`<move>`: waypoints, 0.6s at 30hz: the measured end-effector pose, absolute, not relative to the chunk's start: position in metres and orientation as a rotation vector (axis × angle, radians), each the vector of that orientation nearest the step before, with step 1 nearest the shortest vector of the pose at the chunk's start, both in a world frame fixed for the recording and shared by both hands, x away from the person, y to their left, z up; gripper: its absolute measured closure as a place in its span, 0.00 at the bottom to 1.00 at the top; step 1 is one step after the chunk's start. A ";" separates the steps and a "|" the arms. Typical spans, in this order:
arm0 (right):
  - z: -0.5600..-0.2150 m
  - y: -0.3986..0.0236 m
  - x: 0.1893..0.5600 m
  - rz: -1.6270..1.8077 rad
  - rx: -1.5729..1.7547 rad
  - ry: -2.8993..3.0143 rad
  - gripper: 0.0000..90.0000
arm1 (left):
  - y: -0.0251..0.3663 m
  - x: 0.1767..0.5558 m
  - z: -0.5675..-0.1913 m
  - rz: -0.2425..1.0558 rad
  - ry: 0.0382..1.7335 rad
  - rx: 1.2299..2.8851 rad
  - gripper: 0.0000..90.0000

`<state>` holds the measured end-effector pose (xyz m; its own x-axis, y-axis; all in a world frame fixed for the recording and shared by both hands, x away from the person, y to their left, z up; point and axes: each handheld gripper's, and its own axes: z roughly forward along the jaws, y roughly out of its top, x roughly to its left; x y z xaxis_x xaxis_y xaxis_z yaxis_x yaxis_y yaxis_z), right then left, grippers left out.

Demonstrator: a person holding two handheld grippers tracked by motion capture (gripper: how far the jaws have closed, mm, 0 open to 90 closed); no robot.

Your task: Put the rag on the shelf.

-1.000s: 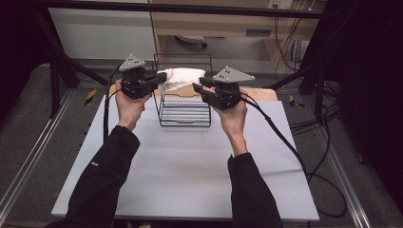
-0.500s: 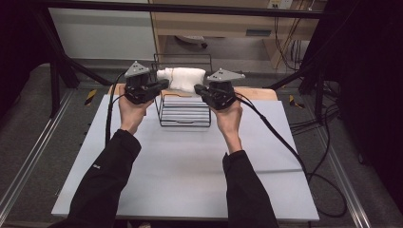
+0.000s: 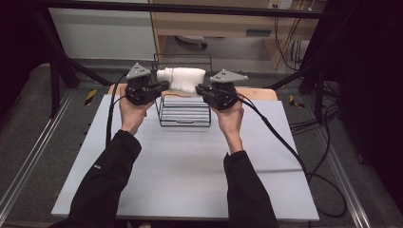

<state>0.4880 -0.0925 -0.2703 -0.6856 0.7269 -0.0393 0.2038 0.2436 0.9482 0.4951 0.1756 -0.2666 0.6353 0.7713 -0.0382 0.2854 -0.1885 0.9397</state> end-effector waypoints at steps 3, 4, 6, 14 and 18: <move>-0.265 -0.098 0.481 1.469 0.837 2.049 0.79 | 0.179 0.490 -0.265 0.555 0.853 1.763 0.90; -0.263 -0.099 0.478 1.471 0.839 2.052 0.75 | 0.180 0.488 -0.265 0.552 0.851 1.765 0.88; -0.261 -0.102 0.473 1.484 0.838 2.064 0.65 | 0.183 0.482 -0.266 0.557 0.844 1.772 0.82; -0.264 -0.117 0.460 1.494 0.880 2.105 0.30 | 0.199 0.466 -0.285 0.517 0.853 1.796 0.51; -0.275 -0.129 0.456 1.491 0.887 2.127 0.18 | 0.206 0.461 -0.300 0.504 0.864 1.821 0.34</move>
